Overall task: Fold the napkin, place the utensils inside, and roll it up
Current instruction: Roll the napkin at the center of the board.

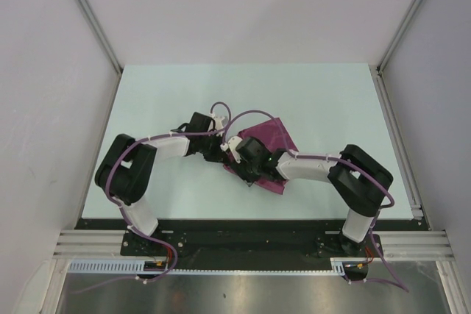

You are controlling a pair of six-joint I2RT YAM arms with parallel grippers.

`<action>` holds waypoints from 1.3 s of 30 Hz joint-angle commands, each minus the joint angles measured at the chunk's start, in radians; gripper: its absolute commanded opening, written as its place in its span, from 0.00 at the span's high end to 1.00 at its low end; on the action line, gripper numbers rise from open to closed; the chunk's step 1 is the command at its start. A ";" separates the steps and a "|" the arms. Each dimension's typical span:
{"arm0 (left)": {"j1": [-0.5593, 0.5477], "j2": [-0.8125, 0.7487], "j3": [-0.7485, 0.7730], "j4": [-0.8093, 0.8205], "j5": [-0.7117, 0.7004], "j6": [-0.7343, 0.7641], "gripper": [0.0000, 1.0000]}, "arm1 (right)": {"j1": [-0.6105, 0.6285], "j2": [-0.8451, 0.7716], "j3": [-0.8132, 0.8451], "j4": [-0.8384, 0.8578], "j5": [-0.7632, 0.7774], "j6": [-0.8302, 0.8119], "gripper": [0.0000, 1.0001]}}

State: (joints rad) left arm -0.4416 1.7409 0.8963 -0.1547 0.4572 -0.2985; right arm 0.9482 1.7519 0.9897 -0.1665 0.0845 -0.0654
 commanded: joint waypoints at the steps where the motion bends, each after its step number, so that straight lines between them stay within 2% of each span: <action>1: 0.003 0.003 0.024 -0.019 0.023 -0.007 1.00 | -0.026 0.038 0.036 -0.053 -0.040 -0.005 0.48; 2: 0.003 0.002 0.024 -0.016 0.024 -0.008 1.00 | -0.038 0.046 0.044 -0.070 -0.054 -0.002 0.56; 5: 0.003 -0.001 0.029 -0.014 0.026 -0.010 1.00 | -0.049 0.050 0.046 -0.123 -0.117 0.015 0.70; 9: 0.003 -0.009 0.036 -0.008 0.034 -0.014 0.96 | -0.052 0.055 0.037 -0.183 -0.201 0.029 0.77; 10: 0.003 -0.012 0.039 -0.006 0.034 -0.016 0.93 | -0.052 0.058 0.036 -0.192 -0.218 0.035 0.78; 13: 0.006 -0.040 0.052 -0.005 0.006 -0.019 0.67 | -0.066 0.069 0.035 -0.217 -0.322 0.041 0.81; 14: 0.009 -0.052 0.056 -0.003 -0.005 -0.022 0.56 | -0.074 0.070 0.033 -0.222 -0.375 0.044 0.81; 19: 0.034 -0.127 0.038 0.020 -0.066 -0.042 0.43 | -0.132 0.075 0.017 -0.215 -0.517 0.038 0.83; 26: 0.046 -0.246 -0.106 0.099 -0.115 -0.050 0.41 | -0.210 0.112 0.026 -0.211 -0.797 0.029 0.85; 33: 0.044 -0.349 -0.283 0.339 0.024 -0.093 0.40 | -0.293 0.188 0.055 -0.223 -0.994 0.045 0.87; 39: 0.043 -0.284 -0.315 0.386 0.047 -0.120 0.37 | -0.335 0.268 0.121 -0.280 -1.077 0.023 0.87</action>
State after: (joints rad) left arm -0.3996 1.4242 0.5804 0.1368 0.4553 -0.3847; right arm 0.6216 1.9564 1.0748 -0.3111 -0.8959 -0.0292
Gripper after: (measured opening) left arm 0.627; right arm 0.151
